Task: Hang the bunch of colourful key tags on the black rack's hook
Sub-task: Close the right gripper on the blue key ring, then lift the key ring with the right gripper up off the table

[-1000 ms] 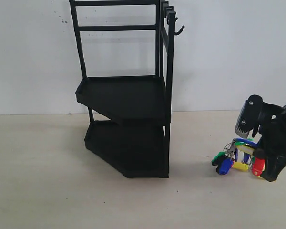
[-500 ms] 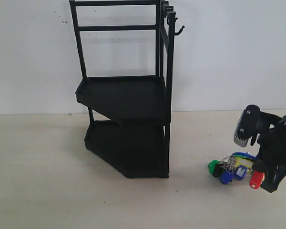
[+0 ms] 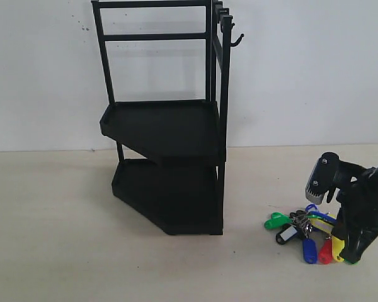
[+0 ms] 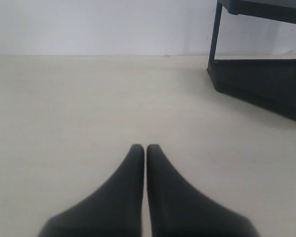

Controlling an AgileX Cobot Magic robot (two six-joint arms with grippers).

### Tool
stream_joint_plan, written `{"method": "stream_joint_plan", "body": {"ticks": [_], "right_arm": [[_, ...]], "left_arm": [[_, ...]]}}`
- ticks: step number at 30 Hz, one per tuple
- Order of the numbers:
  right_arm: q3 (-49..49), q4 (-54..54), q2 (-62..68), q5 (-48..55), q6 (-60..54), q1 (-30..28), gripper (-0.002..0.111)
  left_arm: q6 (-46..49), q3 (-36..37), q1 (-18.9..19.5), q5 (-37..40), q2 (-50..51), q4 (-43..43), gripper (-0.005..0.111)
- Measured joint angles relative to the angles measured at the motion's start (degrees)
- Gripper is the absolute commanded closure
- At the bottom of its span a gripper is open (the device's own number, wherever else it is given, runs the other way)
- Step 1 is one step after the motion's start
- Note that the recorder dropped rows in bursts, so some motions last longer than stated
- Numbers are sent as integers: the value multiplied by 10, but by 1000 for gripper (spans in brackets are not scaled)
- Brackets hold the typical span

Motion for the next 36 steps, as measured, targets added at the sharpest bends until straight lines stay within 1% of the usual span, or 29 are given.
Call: {"method": "stream_joint_plan", "body": {"ticks": [14,16,20,21,22,24,26,29,36], "right_arm": [[0,2,0,0,1,0,107],[0,2,0,0,1,0,101],[0,4,0,0,15,0,71],[0,4,0,0,15,0,67],[0,4,0,0,17,0,66],[0,4,0,0,17,0,71],[0,4,0,0,18,0,80],[0,4,0,1,19,0,89],[0,6,23,6,19,0,89]], "left_arm": [[0,0,0,0,0,0,102],[0,0,0,0,0,0,102],[0,0,0,0,0,0,102],[0,0,0,0,0,0,102],[0,0,0,0,0,0,102],[0,0,0,0,0,0,102],[0,0,0,0,0,0,102],[0,0,0,0,0,0,102],[0,0,0,0,0,0,102]]}}
